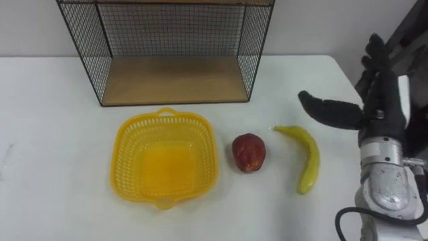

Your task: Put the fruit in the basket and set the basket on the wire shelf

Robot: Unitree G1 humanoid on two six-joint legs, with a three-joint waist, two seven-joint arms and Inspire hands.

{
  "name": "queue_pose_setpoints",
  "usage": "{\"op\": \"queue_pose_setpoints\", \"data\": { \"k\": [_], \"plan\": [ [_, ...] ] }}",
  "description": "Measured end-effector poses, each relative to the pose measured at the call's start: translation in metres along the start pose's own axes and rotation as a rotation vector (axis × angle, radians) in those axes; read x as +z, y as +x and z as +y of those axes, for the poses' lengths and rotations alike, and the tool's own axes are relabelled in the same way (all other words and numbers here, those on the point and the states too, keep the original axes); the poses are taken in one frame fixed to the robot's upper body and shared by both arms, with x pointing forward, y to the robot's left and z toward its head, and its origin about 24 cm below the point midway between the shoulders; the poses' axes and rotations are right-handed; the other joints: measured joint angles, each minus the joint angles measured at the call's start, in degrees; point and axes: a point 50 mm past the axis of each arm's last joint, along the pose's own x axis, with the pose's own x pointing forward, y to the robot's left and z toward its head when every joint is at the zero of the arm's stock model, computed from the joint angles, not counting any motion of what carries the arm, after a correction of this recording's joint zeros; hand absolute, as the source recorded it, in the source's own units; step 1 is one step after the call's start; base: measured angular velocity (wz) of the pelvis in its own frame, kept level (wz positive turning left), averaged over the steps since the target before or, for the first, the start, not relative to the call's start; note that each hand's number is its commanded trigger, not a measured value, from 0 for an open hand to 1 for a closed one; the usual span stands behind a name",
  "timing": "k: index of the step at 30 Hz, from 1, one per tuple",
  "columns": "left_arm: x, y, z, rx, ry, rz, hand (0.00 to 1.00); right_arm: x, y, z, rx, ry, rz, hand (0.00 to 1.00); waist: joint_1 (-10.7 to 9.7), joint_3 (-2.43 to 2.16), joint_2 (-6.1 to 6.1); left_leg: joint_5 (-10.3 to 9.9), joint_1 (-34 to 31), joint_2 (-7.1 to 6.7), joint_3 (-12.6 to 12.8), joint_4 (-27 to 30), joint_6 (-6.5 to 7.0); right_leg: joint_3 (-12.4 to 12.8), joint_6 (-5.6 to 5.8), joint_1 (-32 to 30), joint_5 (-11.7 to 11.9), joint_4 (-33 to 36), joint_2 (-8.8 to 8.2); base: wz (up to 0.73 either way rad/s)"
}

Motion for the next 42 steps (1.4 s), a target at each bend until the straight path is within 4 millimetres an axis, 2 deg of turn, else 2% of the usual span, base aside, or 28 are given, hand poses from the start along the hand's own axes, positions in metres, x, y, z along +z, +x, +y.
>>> {"op": "queue_pose_setpoints", "data": {
  "k": [8, 15, 21, 25, 28, 34, 42],
  "plan": [
    [0.001, 0.0, -0.001, -0.015, 0.005, -0.002, 0.0, -0.001, -0.001, 0.01, 0.121, -0.049, 0.002, 0.0, 0.37, -0.23, -0.14, 0.0, 0.31, 0.0, -0.02, 0.09, 0.0, -0.28, 0.01, 0.72, 0.02, -0.16, -0.04, 0.0],
    [0.003, 0.0, -0.002, -0.021, 0.022, -0.008, 0.0, -0.002, -0.002, 0.021, 0.193, -0.067, 0.005, 0.0, 0.39, -0.22, -0.07, 0.0, 0.52, 0.04, -0.33, 0.26, 0.0, -0.95, -0.02, 1.38, 0.08, -0.16, -0.16, 0.04],
    [0.005, 0.001, -0.003, -0.032, 0.034, -0.014, 0.0, -0.002, -0.002, 0.024, 0.209, -0.072, 0.007, 0.0, 1.41, -0.15, -0.2, 0.0, 1.01, 0.05, -0.35, 0.19, 0.0, -1.16, -0.01, 1.74, 0.09, -1.0, -0.16, 0.0],
    [0.009, 0.001, -0.003, -0.039, 0.074, -0.027, 0.0, -0.015, -0.005, 0.035, 0.274, -0.092, 0.059, 0.0, 1.47, -0.26, -0.89, 0.0, 1.0, 0.06, -0.62, 0.26, 0.0, -1.55, -0.03, 1.68, 0.28, -1.05, -0.17, 0.03],
    [0.014, 0.002, -0.005, -0.045, 0.088, -0.04, 0.0, -0.021, -0.008, 0.041, 0.327, -0.106, 0.088, 0.0, 1.44, -0.21, -0.84, 0.0, 0.73, 0.06, -0.63, 0.28, 0.01, -1.6, 0.0, 1.52, 0.49, -1.03, -0.17, 0.0],
    [0.019, 0.003, -0.002, -0.039, 0.094, -0.054, 0.0, -0.022, -0.009, 0.044, 0.375, -0.104, 0.09, 0.0, 1.4, -0.2, -0.85, 0.0, 0.6, 0.11, -0.73, 0.28, 0.0, -1.72, 0.0, 1.59, 0.5, -1.06, -0.11, 0.0],
    [0.021, 0.003, -0.003, -0.043, 0.109, -0.062, 0.0, -0.024, -0.014, 0.062, 0.481, -0.094, 0.097, 0.0, 1.62, -0.12, -0.91, 0.0, 0.9, 0.14, -0.7, 0.21, 0.0, -1.64, -0.05, 1.64, 0.56, -1.07, -0.06, 0.0]
  ]
}}
